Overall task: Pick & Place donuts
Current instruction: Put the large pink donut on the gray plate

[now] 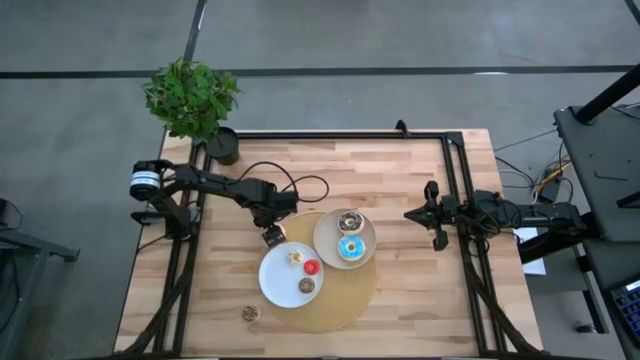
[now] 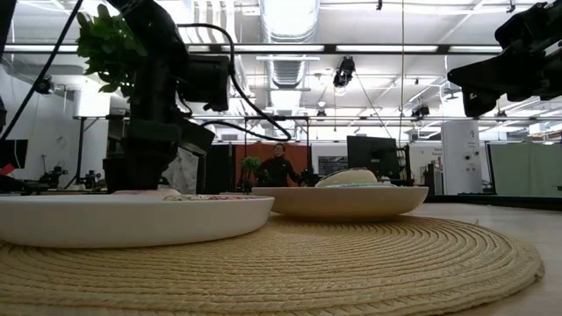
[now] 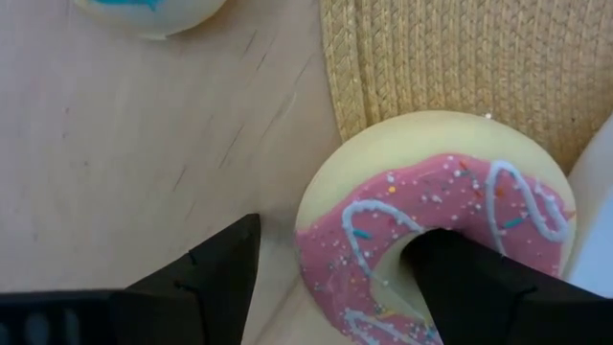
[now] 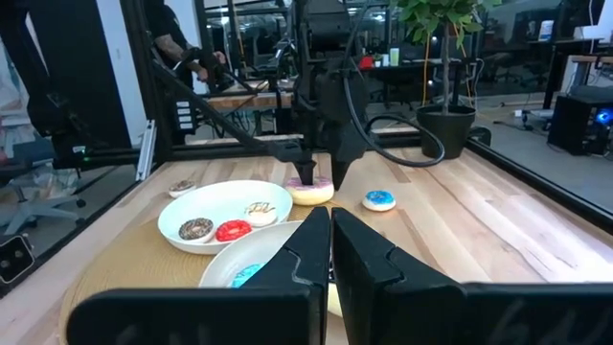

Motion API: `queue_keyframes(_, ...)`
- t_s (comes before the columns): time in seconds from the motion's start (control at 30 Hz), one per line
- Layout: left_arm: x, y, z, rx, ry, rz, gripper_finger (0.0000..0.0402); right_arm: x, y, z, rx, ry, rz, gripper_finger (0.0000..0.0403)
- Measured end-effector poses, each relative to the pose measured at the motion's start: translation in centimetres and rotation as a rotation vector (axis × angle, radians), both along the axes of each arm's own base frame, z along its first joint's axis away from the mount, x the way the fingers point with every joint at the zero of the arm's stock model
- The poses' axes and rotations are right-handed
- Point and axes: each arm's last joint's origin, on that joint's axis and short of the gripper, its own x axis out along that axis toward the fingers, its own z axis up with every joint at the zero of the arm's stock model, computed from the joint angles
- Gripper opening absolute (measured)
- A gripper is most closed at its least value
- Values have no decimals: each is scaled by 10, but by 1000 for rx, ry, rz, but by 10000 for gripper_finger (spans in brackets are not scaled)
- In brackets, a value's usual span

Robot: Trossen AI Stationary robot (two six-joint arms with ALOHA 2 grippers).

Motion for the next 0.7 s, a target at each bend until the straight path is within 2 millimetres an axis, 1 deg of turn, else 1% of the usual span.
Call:
queue_keyframes(0.2,0,0,0,0,0,0,240,0,0,0,-3,0,0,9)
queue_keyframes(0.33,0,0,0,0,0,0,231,0,0,0,0,0,0,9)
queue_keyframes(0.7,0,0,0,-13,-3,-1,172,0,0,0,-3,0,0,9)
